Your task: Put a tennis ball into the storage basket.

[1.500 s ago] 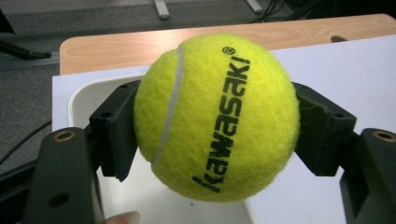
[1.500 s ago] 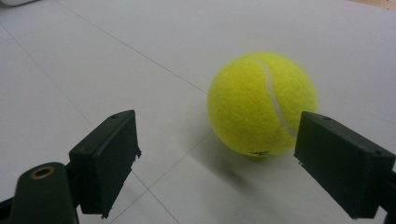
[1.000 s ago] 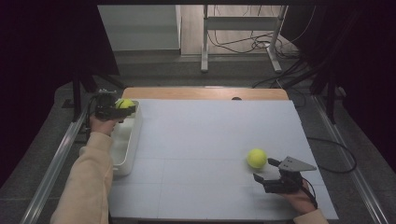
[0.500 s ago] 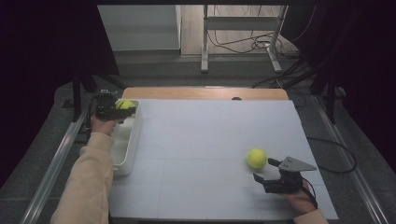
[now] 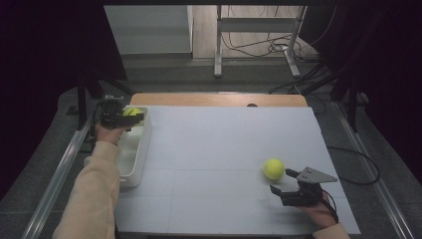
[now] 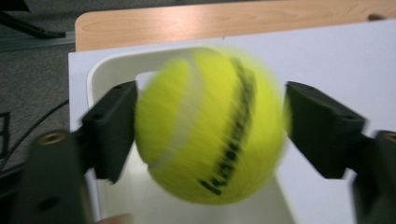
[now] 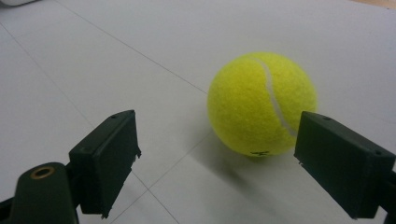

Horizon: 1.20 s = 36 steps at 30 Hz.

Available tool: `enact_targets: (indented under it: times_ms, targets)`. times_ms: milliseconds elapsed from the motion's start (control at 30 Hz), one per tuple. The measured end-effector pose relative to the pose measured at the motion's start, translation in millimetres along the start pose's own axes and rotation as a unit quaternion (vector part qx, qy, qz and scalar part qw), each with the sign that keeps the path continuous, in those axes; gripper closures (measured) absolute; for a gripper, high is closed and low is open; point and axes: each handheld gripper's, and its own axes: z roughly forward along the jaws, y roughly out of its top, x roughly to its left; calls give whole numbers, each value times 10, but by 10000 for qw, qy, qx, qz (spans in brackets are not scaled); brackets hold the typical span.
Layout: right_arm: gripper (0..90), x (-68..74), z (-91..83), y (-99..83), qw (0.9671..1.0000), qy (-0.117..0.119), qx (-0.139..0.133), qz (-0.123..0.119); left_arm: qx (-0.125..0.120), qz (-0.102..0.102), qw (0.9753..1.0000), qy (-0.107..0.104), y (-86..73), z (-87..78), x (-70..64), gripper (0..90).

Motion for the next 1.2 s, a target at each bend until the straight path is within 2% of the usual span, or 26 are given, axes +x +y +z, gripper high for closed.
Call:
enact_targets:
  times_ms: [100, 167, 333, 467, 567, 733, 833, 933, 1200]
  targets:
    - [140, 0, 0, 1, 10000, 0, -1, -5, -108, -51, 9999, -73, 15, -57, -40, 119]
    - [140, 2, 0, 1, 10000, -3, -6, -6, -186, 22, 9997, -143, 18, -106, -74, 104]
    - [140, 3, -4, 3, 10000, -8, -19, -13, -356, 140, 9986, -358, 20, -200, -163, 104]
    - [141, 5, -5, 3, 10000, -7, -14, -14, -520, 269, 9965, -598, 24, -305, -257, 113]
    - [140, 3, -6, 3, 10000, -10, -19, -11, -583, 321, 9956, -660, 19, -340, -294, 121]
    - [140, -1, -5, 10, 10000, -22, -45, 16, -803, 387, 9918, -919, -68, -438, -408, 122]
    - [140, -6, 1, 16, 10000, -18, -70, 18, -833, 440, 9912, -929, -100, -453, -446, 122]
    - [140, -10, 11, 35, 9999, -3, -96, 44, -871, 464, 9885, -1142, -162, -479, -514, 122]
    - [140, -20, 40, 58, 9999, 35, -111, 68, -1031, 553, 9841, -1339, -261, -564, -616, 122]
